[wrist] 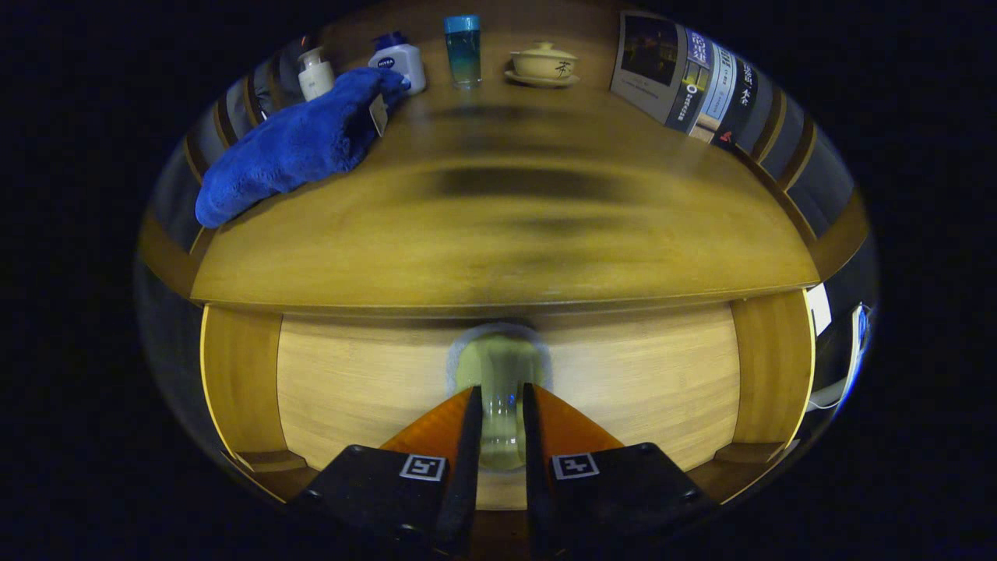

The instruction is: Pull open the drawer, take out the items inside it, and place them on the countertop above the cabinet.

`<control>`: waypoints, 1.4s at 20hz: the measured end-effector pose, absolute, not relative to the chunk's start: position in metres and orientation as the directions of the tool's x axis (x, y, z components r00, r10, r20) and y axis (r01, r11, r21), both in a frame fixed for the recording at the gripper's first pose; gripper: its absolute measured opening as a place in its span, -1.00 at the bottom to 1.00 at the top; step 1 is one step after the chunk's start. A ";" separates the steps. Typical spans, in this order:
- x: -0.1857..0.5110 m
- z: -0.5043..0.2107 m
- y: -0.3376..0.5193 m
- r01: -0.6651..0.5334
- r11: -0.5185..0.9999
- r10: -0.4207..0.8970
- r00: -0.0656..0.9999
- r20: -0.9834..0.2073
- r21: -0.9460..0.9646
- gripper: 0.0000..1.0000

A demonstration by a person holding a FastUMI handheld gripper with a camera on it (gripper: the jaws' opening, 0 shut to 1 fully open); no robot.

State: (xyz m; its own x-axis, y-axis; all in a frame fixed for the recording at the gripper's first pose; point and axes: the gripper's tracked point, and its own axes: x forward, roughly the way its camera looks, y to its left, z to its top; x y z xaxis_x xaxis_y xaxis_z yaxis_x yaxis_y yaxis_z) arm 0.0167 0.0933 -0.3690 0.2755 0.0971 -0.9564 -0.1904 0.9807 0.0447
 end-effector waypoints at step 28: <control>-0.009 -0.229 0.081 -0.232 0.972 0.140 0.435 -0.890 0.039 -0.60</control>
State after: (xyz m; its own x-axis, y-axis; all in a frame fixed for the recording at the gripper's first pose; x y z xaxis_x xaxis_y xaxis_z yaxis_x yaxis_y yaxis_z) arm -0.0094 0.0809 -0.2290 0.4350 0.1397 -0.8895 -0.2320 0.9719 0.0391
